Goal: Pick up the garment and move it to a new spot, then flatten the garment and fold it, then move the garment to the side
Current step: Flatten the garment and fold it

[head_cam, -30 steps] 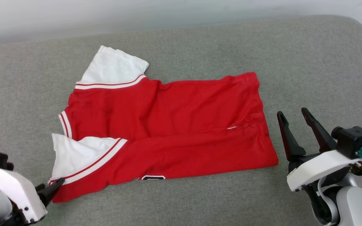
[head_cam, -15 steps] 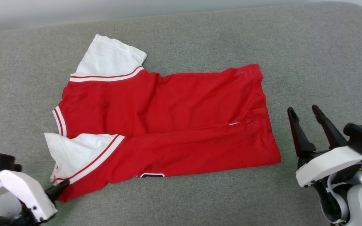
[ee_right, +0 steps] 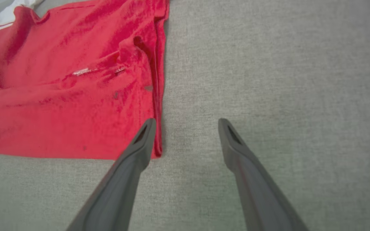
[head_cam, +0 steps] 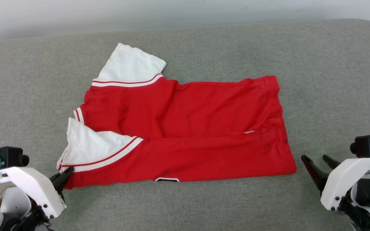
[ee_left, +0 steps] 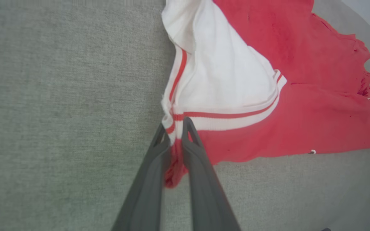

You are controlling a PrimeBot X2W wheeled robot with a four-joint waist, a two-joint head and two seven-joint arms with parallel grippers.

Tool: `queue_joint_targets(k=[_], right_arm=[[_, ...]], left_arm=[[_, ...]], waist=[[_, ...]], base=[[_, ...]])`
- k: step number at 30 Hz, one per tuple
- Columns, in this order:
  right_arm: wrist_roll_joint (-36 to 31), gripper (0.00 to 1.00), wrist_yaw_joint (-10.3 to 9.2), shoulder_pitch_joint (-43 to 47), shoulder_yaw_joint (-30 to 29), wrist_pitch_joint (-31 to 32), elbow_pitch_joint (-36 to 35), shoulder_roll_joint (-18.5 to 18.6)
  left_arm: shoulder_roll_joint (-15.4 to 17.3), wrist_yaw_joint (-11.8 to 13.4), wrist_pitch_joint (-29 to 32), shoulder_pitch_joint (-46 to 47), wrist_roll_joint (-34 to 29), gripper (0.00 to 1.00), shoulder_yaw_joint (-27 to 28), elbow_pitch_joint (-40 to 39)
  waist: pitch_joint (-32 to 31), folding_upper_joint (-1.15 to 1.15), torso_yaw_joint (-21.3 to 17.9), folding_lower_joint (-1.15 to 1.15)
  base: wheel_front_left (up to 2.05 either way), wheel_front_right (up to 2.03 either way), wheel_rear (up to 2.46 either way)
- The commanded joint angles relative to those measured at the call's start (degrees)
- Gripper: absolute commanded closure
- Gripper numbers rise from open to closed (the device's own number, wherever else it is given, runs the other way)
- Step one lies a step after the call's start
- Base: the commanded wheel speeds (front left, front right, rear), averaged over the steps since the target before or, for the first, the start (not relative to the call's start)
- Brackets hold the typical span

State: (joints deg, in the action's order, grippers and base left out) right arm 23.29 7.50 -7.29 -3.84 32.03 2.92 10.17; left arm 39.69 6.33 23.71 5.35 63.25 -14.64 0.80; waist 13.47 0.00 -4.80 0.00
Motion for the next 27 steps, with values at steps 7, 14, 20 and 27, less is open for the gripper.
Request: queue_joint_targets(k=[7,14,20,27], right_arm=[[1.6,0.00,-0.03,-3.3,3.5,6.7,2.6,-0.5],[2.2,0.00,-0.03,-4.5,7.1,9.5,8.4,-0.2],[3.4,1.00,-0.01,-5.6,9.5,9.1,9.5,-0.1],[3.7,1.00,-0.02,-8.0,10.0,6.1,8.3,2.6]], left_arm=[[-0.1,0.6,-1.0,3.3,-1.8,1.00,-0.3,-2.7],[-0.7,0.3,-1.5,4.0,-2.4,1.00,-0.9,-2.4],[-1.1,-0.1,-1.6,4.2,-2.2,1.00,-1.2,-1.7],[-2.0,-0.5,-2.5,3.5,-1.8,1.00,-1.4,-0.7]], waist=[[2.4,0.00,2.2,0.00],[3.5,0.00,2.9,0.00],[3.5,0.00,2.8,0.00],[1.4,0.00,2.7,0.00]], base=[[0.00,0.00,0.00],[0.00,0.00,0.00],[0.00,0.00,0.00],[0.00,0.00,0.00]])
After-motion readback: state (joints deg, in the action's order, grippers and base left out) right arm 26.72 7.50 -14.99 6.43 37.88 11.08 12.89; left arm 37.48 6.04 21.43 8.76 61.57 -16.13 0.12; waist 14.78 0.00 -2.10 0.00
